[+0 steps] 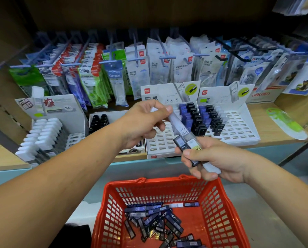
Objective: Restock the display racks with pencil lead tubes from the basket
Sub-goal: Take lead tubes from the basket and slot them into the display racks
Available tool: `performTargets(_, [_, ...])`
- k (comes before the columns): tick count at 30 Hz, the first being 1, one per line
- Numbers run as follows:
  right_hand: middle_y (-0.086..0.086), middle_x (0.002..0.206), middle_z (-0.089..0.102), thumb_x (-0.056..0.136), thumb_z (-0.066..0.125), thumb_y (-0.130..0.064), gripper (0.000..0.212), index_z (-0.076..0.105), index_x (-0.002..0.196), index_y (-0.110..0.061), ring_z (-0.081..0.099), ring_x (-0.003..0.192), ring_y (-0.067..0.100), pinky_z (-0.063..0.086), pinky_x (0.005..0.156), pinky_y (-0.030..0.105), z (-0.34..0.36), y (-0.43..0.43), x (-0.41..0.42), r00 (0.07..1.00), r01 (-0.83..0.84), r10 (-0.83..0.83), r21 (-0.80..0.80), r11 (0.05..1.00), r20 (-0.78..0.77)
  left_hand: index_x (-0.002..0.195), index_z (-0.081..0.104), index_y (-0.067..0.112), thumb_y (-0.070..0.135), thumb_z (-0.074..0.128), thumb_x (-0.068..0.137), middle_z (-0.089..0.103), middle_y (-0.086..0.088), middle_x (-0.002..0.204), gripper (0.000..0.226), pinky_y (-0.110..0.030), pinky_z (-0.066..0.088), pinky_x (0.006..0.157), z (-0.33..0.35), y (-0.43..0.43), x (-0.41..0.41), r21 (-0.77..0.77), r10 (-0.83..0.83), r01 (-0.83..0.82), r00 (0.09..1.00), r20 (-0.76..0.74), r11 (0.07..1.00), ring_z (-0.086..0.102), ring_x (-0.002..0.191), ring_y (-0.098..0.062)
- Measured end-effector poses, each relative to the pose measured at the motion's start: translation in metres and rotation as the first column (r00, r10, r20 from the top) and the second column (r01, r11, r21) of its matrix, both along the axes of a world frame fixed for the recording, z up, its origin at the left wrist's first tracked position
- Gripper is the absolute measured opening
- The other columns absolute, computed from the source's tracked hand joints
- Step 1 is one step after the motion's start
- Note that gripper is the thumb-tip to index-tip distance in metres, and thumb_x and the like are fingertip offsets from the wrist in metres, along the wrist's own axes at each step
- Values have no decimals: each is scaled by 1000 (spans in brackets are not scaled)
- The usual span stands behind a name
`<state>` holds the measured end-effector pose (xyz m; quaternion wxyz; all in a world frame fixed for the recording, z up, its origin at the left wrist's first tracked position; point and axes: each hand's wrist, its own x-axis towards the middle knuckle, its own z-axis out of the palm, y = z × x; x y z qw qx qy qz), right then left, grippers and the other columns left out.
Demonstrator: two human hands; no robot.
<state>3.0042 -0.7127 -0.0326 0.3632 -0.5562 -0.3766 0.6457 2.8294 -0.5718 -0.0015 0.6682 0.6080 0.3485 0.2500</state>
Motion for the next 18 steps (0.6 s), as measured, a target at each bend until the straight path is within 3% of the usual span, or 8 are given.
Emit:
performTargets(3, [6, 70, 47, 101, 60, -14, 9, 61, 106, -6, 36, 51, 16, 13, 40, 23, 0, 4, -1, 996, 89, -89, 18, 996, 14, 102, 60, 11, 11, 67, 100, 69, -21, 86, 7, -20, 20, 37, 2, 4, -8, -10, 95, -95, 996, 6, 995, 62, 62, -15])
performTargets(6, [5, 66, 41, 96, 70, -23, 17, 57, 90, -14, 31, 48, 16, 14, 45, 24, -3, 8, -1, 960, 246, -261, 144, 958, 96, 118, 62, 9, 1, 63, 99, 72, -22, 80, 21, -20, 21, 37, 1, 3, -13, -1, 71, -71, 996, -56, 997, 70, 65, -17])
performTargets(10, [5, 63, 45, 96, 71, -23, 23, 55, 82, -15, 35, 47, 17, 18, 45, 24, -4, 10, 1, 860, 473, -506, 274, 837, 65, 118, 66, 8, 1, 66, 97, 74, -15, 85, 21, -21, 20, 39, -2, -3, -13, 18, -39, 42, 989, -145, 999, 77, 84, -21])
performTargets(13, [5, 62, 49, 96, 71, -21, 23, 55, 80, -17, 37, 44, 15, 22, 42, 21, 1, 14, -2, 794, 558, -606, 334, 760, 52, 109, 70, 12, 10, 72, 96, 75, -7, 88, 13, -22, 21, 40, -4, -9, -11, 123, -146, 193, 938, -313, 974, 79, 86, -21])
performTargets(16, [-10, 62, 63, 94, 74, -22, 13, 66, 84, -24, 50, 45, 8, 38, 51, 23, 3, 20, 1, 698, 502, -672, 501, 705, 247, 103, 70, 15, 19, 69, 98, 77, -7, 93, 6, -20, 27, 40, -11, -11, -4, 166, -124, 204, 908, -400, 965, 75, 72, -17])
performTargets(18, [-12, 75, 73, 94, 72, -21, 9, 70, 89, -29, 66, 66, 6, 50, 66, 26, 6, 24, 4, 625, 358, -671, 617, 700, 398, 99, 69, 9, 13, 62, 99, 77, -15, 96, 9, -22, 31, 44, -15, -7, 0, 44, -74, 92, 947, -311, 995, 63, 66, -17])
